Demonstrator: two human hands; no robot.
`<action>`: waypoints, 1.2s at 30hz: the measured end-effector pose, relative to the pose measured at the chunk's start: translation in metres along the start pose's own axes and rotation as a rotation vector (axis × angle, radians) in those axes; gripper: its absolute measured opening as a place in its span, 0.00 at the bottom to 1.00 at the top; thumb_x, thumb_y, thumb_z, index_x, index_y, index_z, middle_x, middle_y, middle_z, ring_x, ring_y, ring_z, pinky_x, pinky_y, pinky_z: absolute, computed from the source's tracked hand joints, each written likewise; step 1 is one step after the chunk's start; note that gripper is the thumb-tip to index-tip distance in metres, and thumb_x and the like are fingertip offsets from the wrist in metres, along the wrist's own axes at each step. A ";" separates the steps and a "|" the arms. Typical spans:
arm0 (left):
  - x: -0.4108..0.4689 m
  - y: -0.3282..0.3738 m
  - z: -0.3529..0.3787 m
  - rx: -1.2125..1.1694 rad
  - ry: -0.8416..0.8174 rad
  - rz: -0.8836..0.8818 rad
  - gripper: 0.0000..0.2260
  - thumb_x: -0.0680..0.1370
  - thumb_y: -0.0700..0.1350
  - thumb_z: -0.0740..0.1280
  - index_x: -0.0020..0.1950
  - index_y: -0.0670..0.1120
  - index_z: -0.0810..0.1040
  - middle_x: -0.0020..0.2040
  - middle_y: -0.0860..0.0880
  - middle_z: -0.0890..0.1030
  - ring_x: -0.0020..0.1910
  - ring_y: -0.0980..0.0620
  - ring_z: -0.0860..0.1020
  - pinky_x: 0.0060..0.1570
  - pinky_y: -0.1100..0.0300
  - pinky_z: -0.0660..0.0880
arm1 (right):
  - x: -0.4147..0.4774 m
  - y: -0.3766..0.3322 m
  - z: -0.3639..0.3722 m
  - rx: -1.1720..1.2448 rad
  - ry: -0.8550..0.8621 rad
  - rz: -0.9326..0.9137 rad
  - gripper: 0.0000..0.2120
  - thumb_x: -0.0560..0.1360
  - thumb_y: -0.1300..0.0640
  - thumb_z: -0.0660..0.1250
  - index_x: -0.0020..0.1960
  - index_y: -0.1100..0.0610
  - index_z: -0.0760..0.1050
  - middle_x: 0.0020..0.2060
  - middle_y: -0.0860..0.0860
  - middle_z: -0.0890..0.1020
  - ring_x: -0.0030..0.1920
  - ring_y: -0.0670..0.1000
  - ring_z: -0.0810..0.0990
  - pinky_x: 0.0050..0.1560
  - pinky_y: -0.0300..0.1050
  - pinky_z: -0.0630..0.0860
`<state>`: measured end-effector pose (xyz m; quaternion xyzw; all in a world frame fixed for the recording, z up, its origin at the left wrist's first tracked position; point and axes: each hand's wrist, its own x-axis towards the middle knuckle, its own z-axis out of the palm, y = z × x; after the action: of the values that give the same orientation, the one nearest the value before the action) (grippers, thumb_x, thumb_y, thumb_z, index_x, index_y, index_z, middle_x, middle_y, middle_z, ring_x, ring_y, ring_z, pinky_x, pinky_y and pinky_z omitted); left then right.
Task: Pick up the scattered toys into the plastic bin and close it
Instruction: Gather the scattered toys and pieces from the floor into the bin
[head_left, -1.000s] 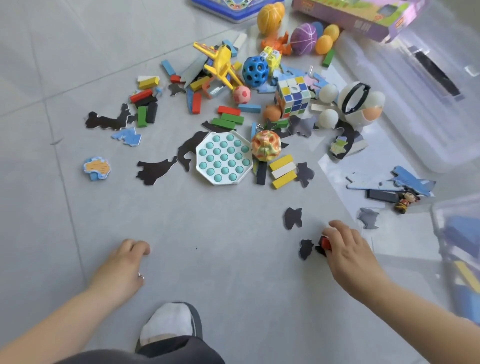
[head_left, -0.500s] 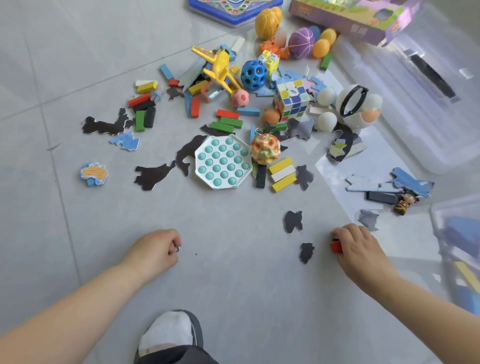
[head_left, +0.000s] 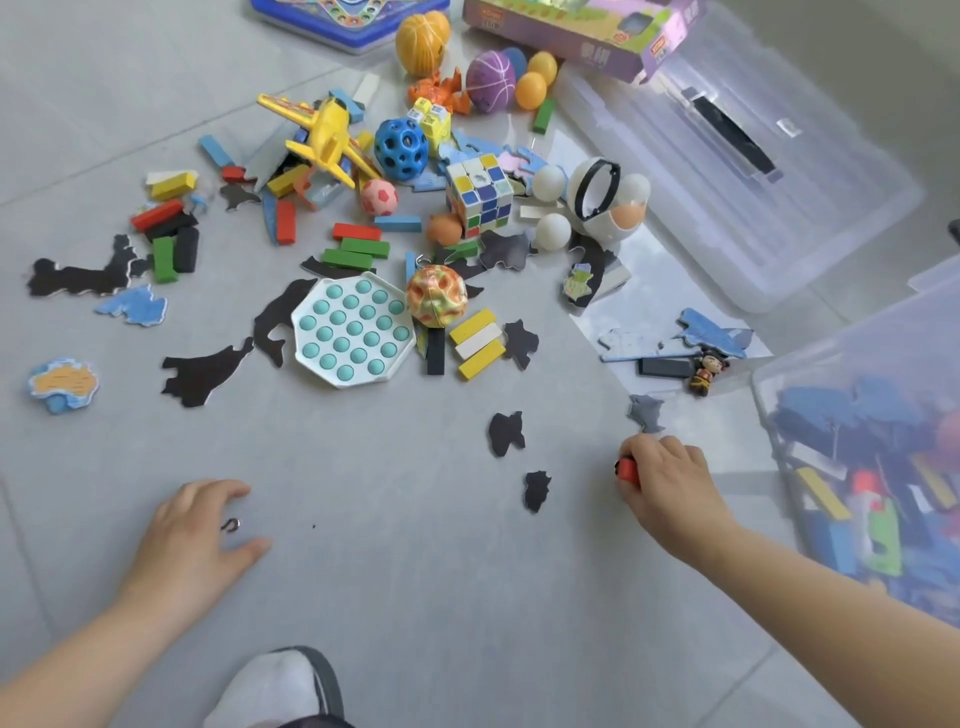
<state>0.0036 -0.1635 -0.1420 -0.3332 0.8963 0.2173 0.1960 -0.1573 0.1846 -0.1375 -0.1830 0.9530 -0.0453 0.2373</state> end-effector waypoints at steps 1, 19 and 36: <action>-0.001 -0.006 0.001 -0.039 0.004 -0.022 0.19 0.64 0.31 0.75 0.53 0.33 0.77 0.50 0.35 0.76 0.53 0.35 0.75 0.59 0.54 0.69 | 0.000 -0.002 -0.002 0.013 0.005 -0.001 0.11 0.79 0.57 0.54 0.59 0.58 0.68 0.55 0.52 0.75 0.58 0.55 0.69 0.50 0.42 0.54; -0.023 -0.029 -0.014 -0.105 -0.098 -0.024 0.21 0.60 0.32 0.78 0.48 0.45 0.75 0.46 0.47 0.73 0.50 0.42 0.73 0.55 0.50 0.68 | 0.016 -0.064 0.001 -0.242 -0.265 -0.305 0.15 0.80 0.55 0.52 0.65 0.58 0.61 0.57 0.55 0.70 0.56 0.56 0.74 0.44 0.44 0.59; -0.012 -0.025 -0.014 -0.120 -0.236 -0.075 0.19 0.66 0.37 0.74 0.33 0.49 0.63 0.32 0.51 0.70 0.30 0.53 0.67 0.33 0.61 0.63 | 0.011 -0.068 -0.012 -0.116 -0.260 -0.102 0.11 0.77 0.50 0.59 0.47 0.53 0.57 0.46 0.47 0.68 0.41 0.53 0.67 0.39 0.41 0.63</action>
<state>0.0257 -0.1816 -0.1312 -0.3496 0.8394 0.3005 0.2879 -0.1494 0.1171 -0.1198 -0.2488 0.9048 0.0222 0.3450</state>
